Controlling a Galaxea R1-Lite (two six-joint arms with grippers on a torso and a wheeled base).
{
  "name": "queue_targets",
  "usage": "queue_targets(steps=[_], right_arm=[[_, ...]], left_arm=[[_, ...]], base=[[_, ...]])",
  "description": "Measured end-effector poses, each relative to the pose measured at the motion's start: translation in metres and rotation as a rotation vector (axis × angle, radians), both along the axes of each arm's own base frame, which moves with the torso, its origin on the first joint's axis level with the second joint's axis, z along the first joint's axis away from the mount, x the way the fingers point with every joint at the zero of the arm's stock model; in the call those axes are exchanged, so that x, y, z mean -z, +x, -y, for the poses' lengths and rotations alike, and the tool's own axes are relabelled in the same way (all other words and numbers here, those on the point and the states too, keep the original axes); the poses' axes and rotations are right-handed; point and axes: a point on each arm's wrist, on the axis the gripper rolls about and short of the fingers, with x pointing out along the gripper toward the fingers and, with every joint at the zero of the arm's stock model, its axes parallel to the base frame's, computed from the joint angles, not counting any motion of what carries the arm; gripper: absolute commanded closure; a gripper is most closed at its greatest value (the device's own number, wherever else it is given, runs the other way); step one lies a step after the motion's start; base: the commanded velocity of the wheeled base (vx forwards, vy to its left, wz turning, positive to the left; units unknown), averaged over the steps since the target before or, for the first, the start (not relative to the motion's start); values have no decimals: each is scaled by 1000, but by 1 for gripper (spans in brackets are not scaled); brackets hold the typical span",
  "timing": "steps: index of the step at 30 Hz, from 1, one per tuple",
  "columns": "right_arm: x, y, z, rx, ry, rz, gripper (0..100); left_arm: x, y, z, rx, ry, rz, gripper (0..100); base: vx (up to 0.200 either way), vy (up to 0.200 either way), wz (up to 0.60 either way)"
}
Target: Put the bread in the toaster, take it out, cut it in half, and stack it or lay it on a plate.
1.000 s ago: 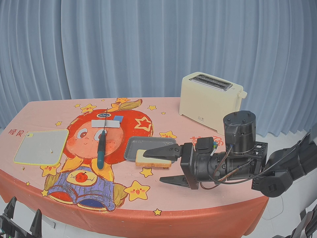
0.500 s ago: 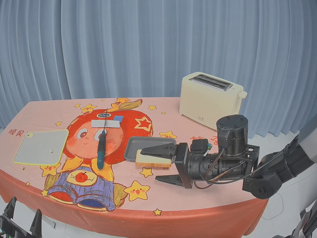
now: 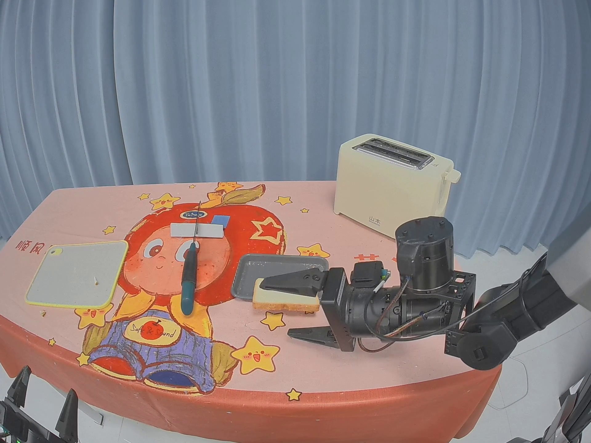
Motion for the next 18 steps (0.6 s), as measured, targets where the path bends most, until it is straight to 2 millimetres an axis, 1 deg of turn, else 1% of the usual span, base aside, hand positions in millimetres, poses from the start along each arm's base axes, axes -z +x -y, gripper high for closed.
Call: queue_targets(steps=[18], right_arm=[[1,5,-1,10,2,2,0]], left_arm=[[0,0,0,0,0,0,0]], base=[[0,0,0]])
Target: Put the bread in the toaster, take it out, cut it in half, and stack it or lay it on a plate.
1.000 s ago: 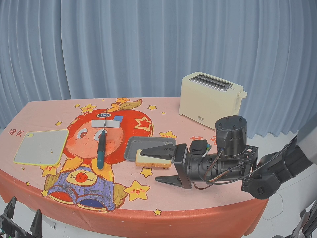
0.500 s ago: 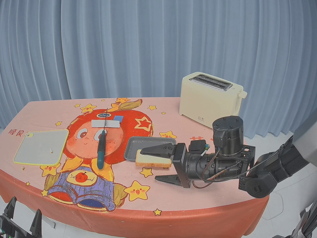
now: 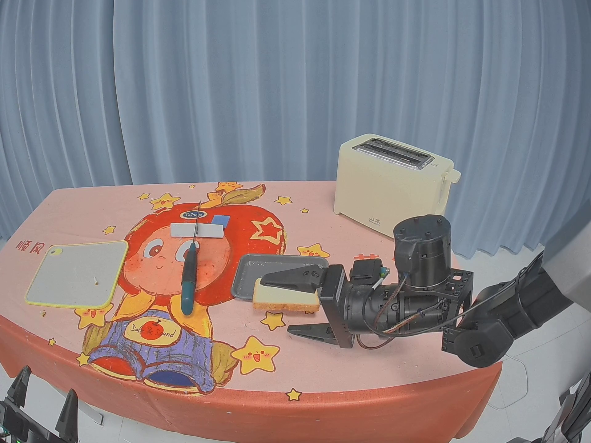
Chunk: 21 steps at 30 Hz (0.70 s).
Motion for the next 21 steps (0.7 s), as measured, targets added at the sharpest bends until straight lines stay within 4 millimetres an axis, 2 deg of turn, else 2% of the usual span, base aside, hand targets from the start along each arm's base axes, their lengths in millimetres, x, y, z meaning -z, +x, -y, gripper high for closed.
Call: queue_targets(steps=[21], right_arm=[[7,11,-3,31,7,-41,0]], left_arm=[[0,0,0,0,0,0,0]], base=[[0,0,0]])
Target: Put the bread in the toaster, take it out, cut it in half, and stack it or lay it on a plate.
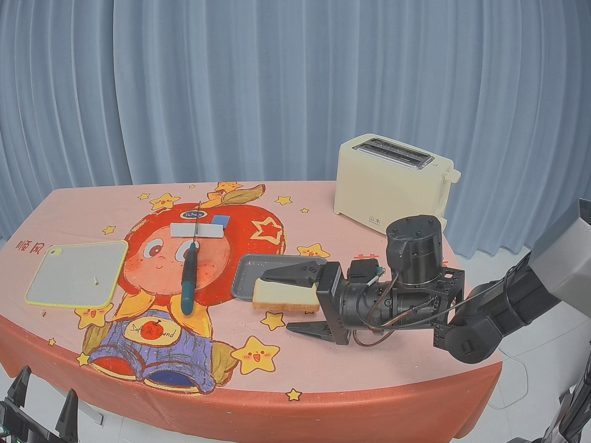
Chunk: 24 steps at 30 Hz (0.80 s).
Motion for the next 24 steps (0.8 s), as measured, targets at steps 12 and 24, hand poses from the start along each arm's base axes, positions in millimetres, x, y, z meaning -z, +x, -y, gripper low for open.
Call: queue_targets(steps=[12,24], right_arm=[[6,8,2,19,-7,-9,0],[9,15,6,38,-10,-12,0]], left_arm=[[0,0,0,0,0,0,0],[0,0,0,0,0,0,0]], base=[[0,0,0],[0,0,0]])
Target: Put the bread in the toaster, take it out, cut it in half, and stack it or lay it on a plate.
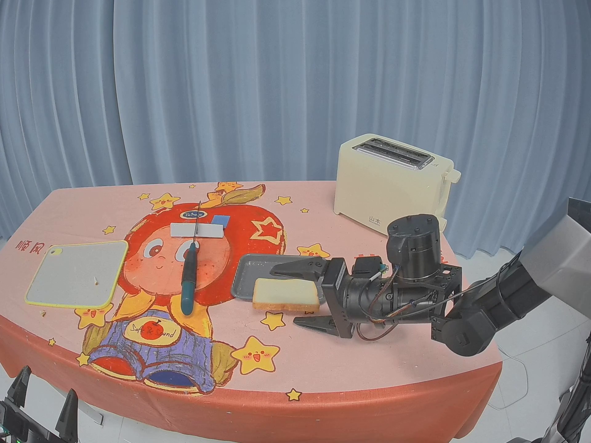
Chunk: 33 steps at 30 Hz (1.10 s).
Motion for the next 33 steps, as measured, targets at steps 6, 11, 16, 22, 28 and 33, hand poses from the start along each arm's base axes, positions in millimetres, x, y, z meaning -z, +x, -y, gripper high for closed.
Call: queue_targets(steps=[6,11,16,22,28,33], right_arm=[[1,2,1,5,0,0,0],[3,4,2,10,-3,-3,0],[3,4,2,10,-4,-4,0],[4,4,1,11,-5,-5,0],[5,5,1,10,-7,-6,0],[4,5,1,11,4,6,0]], left_arm=[[0,0,0,0,0,0,0],[0,0,0,0,0,0,0],[0,0,0,0,0,0,0],[0,0,0,0,0,0,0],[0,0,0,0,0,0,0],[0,0,0,0,0,0,0]], base=[[0,0,0],[0,0,0],[0,0,0],[0,0,0],[0,0,0],[0,0,0]])
